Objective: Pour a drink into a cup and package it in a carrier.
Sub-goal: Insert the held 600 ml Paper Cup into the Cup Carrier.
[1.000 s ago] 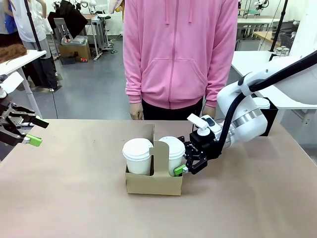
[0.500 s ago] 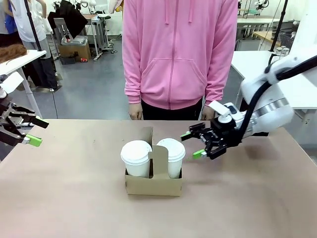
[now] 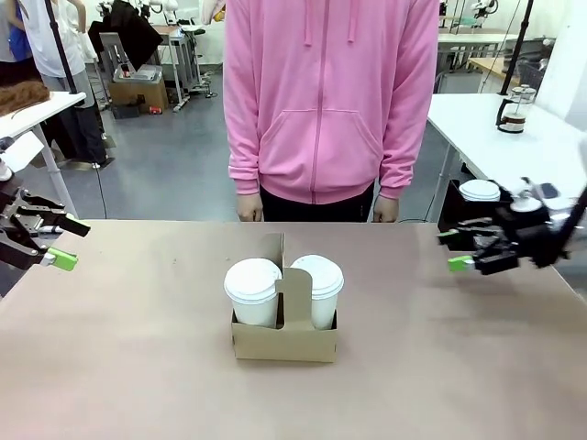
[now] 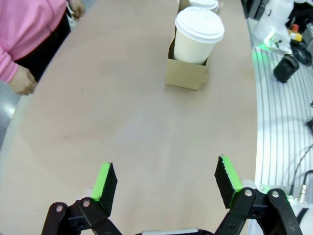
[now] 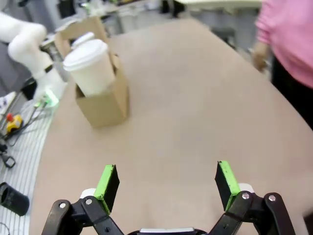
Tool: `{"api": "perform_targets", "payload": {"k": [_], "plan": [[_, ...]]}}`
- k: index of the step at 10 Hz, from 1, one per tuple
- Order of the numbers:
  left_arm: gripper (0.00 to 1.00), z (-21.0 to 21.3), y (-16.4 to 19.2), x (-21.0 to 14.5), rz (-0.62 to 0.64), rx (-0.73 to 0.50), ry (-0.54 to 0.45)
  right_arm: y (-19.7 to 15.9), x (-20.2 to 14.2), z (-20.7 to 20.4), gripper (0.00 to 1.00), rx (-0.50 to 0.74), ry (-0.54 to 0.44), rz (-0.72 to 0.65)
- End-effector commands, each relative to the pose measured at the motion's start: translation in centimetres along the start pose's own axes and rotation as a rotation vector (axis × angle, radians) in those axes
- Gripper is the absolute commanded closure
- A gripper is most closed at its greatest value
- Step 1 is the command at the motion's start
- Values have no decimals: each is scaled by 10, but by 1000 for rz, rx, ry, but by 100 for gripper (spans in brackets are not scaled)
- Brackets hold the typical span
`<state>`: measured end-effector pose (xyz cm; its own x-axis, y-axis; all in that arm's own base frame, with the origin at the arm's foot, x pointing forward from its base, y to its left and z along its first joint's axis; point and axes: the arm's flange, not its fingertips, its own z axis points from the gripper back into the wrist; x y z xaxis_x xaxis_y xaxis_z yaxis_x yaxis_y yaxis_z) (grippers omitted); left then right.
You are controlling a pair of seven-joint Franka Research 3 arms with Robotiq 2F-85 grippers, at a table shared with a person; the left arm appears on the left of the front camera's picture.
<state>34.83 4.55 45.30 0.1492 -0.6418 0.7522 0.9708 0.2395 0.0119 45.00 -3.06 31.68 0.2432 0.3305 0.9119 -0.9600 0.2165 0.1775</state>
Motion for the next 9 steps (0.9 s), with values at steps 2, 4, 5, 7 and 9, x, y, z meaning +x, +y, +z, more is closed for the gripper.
{"api": "perform_targets", "payload": {"k": [2,4,5,7,9], "plan": [[0,1,0,-2,-12,-8,-6,11,-15,21,0,-123,59,-110],[0,1,0,-2,-12,-8,-6,7,-10,3,0,-115,81,-137],[0,1,0,-2,-12,-8,-6,5,-28,34,0,-144,53,-84],[0,1,0,-2,-12,-8,-6,5,-28,34,0,-144,53,-84],[0,1,0,-2,-12,-8,-6,5,-28,34,0,-144,53,-84]]}}
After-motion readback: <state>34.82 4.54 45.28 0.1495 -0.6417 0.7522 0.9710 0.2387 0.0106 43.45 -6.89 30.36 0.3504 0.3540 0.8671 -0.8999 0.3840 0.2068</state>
